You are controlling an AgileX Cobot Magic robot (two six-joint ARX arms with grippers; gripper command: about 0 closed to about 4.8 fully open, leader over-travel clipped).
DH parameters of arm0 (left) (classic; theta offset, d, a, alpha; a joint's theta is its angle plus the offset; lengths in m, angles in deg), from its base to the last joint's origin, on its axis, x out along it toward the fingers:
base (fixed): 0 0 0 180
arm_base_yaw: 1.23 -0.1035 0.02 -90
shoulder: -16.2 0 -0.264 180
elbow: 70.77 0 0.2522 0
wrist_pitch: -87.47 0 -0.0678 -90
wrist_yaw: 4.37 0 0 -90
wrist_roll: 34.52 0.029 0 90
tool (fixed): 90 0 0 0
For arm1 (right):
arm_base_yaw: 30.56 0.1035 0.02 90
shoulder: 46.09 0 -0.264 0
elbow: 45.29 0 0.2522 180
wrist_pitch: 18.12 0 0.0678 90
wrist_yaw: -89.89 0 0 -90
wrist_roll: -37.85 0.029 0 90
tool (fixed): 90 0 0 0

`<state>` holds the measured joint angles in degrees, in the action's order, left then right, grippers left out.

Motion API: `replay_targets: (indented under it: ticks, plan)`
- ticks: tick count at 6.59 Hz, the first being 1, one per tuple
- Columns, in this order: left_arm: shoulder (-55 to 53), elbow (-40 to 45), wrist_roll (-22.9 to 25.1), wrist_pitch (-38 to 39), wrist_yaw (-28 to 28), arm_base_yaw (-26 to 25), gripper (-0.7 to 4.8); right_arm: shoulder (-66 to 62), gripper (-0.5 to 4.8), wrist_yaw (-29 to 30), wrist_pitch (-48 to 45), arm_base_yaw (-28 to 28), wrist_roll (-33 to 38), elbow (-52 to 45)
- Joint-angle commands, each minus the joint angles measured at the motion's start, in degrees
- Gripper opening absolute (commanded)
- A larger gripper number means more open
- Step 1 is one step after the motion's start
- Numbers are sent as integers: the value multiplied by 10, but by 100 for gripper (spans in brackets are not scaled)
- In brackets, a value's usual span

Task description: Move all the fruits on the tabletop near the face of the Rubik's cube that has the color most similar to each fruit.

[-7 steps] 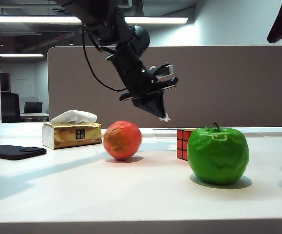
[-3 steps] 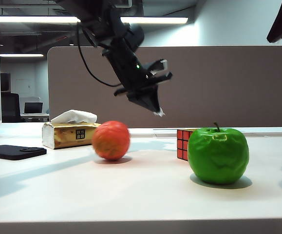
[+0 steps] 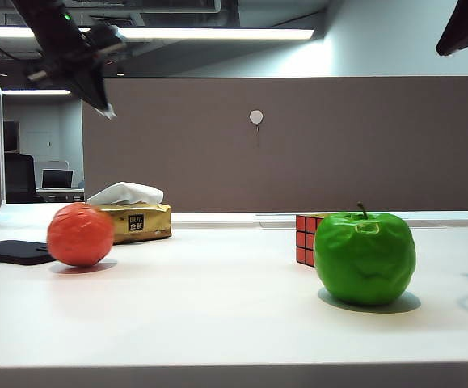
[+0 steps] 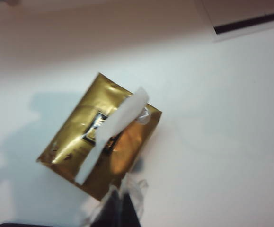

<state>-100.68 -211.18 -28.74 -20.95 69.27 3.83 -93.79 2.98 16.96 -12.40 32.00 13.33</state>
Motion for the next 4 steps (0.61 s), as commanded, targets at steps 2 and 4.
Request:
replay_targets:
  ticks: [2, 4]
  plan:
    - [56, 122, 10, 7, -19, 0, -5, 2, -1, 0, -18, 0, 3, 2]
    - [158, 315, 11, -109, -17, -7, -5, 2, -1, 0, -24, 0, 3, 2]
